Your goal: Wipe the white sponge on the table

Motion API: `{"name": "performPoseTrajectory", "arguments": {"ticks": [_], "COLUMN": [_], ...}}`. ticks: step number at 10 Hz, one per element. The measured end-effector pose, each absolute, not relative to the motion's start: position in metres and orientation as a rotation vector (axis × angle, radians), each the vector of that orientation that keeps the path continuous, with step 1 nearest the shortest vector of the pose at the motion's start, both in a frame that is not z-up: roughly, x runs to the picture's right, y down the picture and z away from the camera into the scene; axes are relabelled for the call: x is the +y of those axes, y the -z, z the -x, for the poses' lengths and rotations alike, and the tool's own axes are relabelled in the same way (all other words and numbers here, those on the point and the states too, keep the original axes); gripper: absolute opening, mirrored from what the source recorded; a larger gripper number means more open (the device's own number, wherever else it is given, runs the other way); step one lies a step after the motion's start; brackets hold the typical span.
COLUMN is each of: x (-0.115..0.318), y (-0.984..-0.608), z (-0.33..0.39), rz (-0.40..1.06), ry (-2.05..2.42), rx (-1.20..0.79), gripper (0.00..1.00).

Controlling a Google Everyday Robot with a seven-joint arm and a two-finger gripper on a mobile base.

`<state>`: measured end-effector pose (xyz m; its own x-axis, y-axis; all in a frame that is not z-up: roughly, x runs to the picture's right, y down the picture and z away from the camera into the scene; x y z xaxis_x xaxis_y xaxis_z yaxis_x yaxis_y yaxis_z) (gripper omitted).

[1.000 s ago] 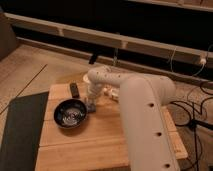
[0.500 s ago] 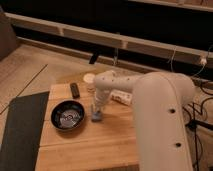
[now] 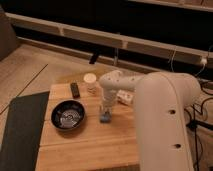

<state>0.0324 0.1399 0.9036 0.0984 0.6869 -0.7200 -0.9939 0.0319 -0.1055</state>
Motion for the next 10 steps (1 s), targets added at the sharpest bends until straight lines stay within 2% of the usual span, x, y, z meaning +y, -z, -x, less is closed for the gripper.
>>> {"name": "performPoseTrajectory", "arguments": {"ticks": [4,7,10], "x": [0.111,0.091,0.083], "y": [-0.933,-0.956,-0.959], "z": [-0.039,-0.003,0.041], "rz": [0.666,0.689,0.729], "ry": [-1.399,-1.337,-1.293], "rx": [0.527,0.447,0.368], "gripper": [0.0,0.0,0.0]}}
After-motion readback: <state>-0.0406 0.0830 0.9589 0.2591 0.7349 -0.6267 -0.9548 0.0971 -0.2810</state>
